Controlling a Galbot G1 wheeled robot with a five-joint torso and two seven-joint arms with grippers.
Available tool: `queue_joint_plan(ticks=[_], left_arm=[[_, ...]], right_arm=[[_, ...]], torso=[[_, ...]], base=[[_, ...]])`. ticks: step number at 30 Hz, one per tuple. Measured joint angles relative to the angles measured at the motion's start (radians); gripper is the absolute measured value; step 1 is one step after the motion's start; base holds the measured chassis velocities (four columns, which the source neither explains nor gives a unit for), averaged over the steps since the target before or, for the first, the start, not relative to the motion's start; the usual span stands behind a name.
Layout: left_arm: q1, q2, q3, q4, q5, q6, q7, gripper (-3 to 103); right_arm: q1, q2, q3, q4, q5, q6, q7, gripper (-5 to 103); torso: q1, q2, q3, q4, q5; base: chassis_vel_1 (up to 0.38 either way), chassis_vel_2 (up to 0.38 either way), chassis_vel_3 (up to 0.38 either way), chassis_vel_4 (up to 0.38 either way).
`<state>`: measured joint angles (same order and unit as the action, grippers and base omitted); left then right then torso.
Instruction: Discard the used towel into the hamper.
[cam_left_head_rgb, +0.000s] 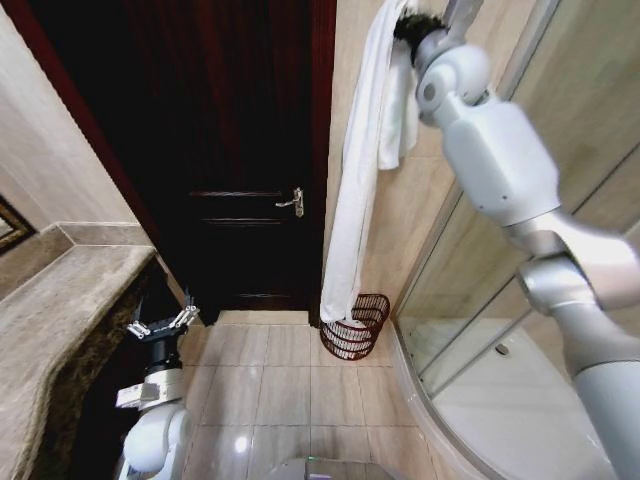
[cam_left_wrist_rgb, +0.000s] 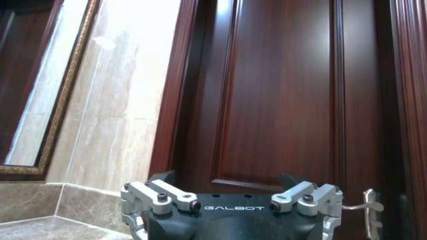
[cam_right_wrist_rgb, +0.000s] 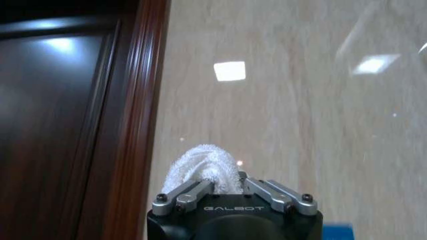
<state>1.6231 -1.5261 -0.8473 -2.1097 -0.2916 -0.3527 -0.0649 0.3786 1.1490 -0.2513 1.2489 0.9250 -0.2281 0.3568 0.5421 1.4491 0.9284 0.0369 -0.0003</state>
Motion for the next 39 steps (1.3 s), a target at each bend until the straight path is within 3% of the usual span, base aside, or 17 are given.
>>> queue_joint_plan(ticks=[12,23,33,39], left_arm=[[0.003,-0.003,-0.002,0.007,0.002,-0.006,0.003,100],[-0.002,-0.005,0.016,0.011,0.018,-0.006,0.004,100],[-0.019,-0.008,0.036,0.012,0.042,0.002,0.002,100],[-0.015,-0.002,0.044,0.000,0.050,0.011,-0.001,100]], right_arm=[[-0.185,-0.103,0.032,0.122,0.002,0.007,0.015,5],[-0.280,-0.218,0.090,0.145,-0.017,0.013,-0.049,5],[-0.102,-0.211,0.045,0.073,0.026,0.006,-0.072,5],[-0.210,-0.227,0.074,0.098,-0.030,0.017,-0.093,5]], torso=[[0.000,0.000,0.000,-0.0002,0.0004],[0.000,0.000,0.000,-0.0006,0.0008],[0.000,0.000,0.000,-0.0001,-0.0010],[0.000,0.000,0.000,-0.0001,0.0008]], base=[[0.000,0.000,0.000,0.000],[0.000,0.000,0.000,0.000],[0.000,0.000,0.000,0.000],[0.000,0.000,0.000,0.000]])
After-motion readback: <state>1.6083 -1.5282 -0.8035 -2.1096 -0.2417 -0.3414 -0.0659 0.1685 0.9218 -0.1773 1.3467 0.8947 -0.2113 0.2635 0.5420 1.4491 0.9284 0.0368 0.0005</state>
